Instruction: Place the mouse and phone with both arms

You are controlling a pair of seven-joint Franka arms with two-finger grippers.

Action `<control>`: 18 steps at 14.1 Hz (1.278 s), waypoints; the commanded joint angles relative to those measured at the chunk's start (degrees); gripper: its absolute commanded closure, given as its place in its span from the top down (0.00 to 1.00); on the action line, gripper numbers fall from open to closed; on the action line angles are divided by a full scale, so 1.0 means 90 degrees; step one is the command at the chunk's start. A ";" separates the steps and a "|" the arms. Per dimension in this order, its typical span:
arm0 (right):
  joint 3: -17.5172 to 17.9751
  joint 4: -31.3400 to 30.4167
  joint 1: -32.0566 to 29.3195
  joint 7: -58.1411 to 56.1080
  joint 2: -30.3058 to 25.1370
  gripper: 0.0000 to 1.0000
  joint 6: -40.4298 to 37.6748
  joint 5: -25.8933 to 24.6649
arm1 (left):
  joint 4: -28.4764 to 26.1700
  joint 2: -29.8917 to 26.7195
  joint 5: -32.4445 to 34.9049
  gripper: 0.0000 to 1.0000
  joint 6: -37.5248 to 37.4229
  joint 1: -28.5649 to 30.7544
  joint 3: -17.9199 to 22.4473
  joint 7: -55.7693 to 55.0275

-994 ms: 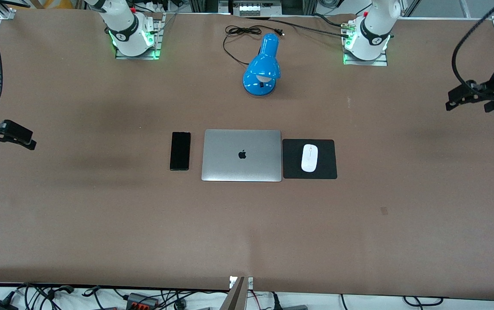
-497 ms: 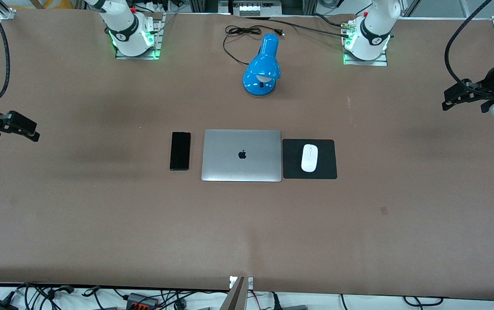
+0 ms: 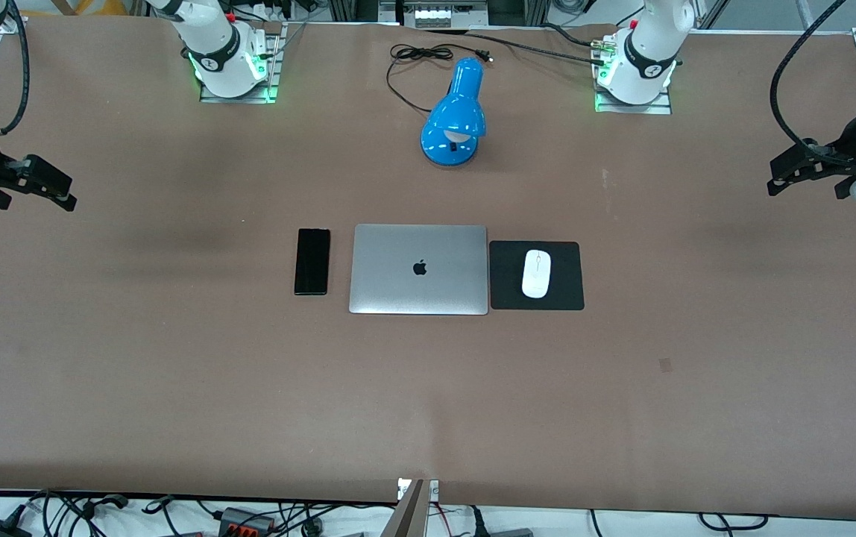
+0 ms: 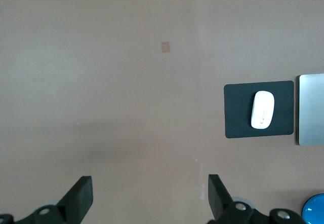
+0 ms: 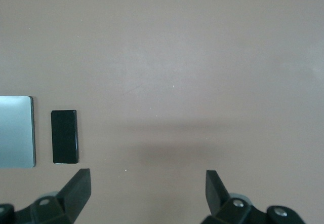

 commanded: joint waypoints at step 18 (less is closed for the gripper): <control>0.0067 0.0015 -0.0255 -0.0166 -0.0174 1.00 -0.0401 0.0077 | 0.0119 0.0079 -0.0046 1.00 0.0036 -0.0005 0.0038 0.0113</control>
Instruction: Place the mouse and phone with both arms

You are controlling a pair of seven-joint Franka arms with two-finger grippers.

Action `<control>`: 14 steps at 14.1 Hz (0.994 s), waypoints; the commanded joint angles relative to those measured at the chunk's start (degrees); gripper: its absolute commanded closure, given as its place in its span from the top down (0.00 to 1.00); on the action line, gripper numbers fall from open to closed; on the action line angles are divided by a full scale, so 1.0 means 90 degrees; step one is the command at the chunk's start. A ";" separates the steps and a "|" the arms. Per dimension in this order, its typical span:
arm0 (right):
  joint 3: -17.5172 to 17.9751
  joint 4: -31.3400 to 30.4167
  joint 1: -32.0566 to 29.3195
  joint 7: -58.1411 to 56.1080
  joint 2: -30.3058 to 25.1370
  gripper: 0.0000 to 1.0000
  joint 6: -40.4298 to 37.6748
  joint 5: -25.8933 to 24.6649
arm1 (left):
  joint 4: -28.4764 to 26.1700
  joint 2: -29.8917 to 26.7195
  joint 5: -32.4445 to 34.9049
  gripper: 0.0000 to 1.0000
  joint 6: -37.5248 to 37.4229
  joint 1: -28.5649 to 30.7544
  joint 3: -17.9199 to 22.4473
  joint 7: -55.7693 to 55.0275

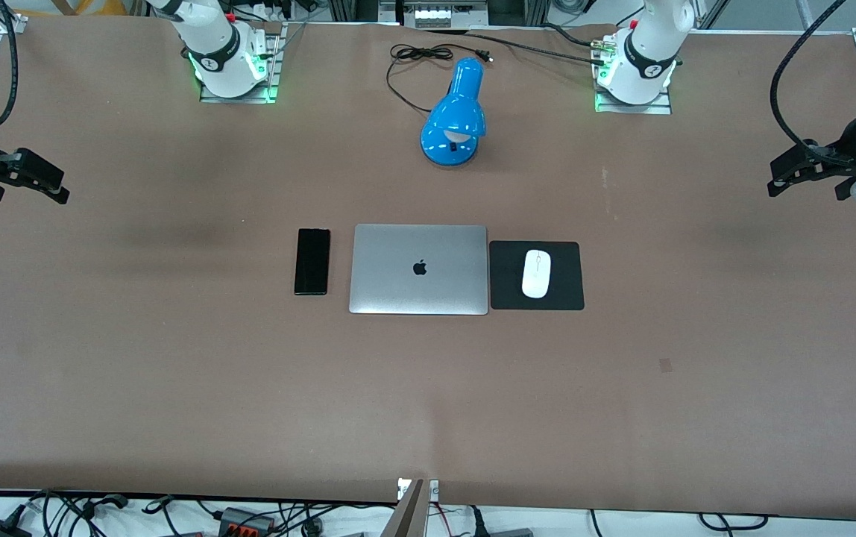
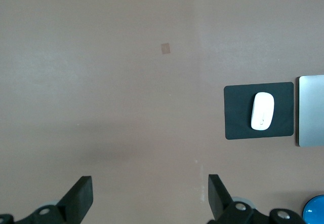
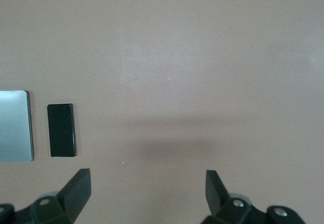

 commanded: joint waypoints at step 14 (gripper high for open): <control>0.0069 -0.0072 -0.0069 -0.0268 -0.0165 1.00 -0.0111 0.0051 | 0.0166 0.0126 -0.0036 1.00 -0.0177 -0.0922 0.0936 0.0139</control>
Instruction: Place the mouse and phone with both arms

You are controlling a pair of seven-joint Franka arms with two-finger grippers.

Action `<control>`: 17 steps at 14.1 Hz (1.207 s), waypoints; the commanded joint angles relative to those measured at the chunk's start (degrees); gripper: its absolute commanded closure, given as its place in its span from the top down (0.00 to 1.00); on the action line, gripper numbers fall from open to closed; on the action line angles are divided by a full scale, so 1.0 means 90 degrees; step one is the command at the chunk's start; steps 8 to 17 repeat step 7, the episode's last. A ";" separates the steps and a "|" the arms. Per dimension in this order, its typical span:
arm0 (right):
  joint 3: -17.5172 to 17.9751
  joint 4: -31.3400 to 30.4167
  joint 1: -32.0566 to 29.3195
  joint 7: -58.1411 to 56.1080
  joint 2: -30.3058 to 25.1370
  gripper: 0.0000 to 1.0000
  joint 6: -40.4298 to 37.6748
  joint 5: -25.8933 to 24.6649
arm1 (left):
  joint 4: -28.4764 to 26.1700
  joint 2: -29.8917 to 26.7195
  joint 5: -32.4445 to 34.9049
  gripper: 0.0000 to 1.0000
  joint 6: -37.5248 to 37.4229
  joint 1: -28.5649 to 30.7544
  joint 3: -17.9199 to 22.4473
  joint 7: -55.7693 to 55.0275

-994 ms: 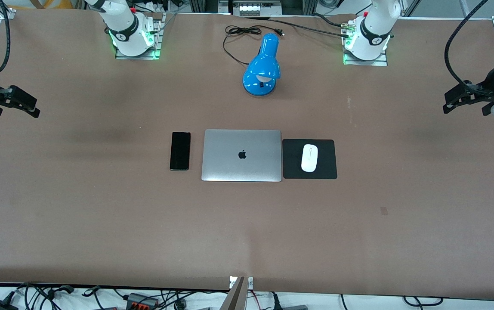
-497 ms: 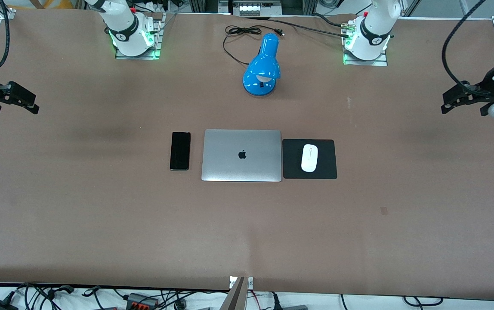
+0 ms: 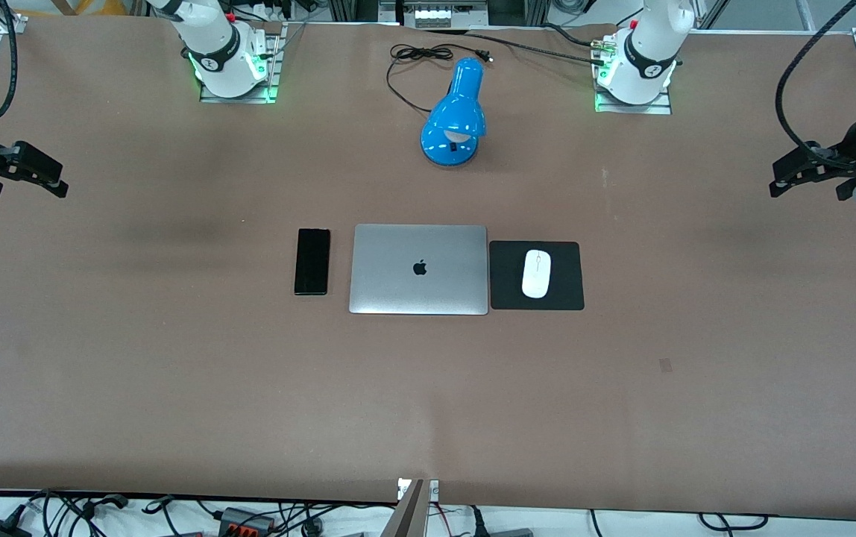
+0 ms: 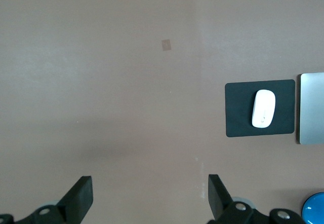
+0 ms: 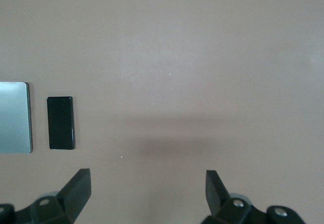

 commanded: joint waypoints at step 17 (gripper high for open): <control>0.0069 -0.0072 -0.0046 -0.0059 -0.0132 1.00 0.0033 0.0050 | 0.0153 0.0078 -0.0027 1.00 -0.0097 0.0189 -0.0163 0.0117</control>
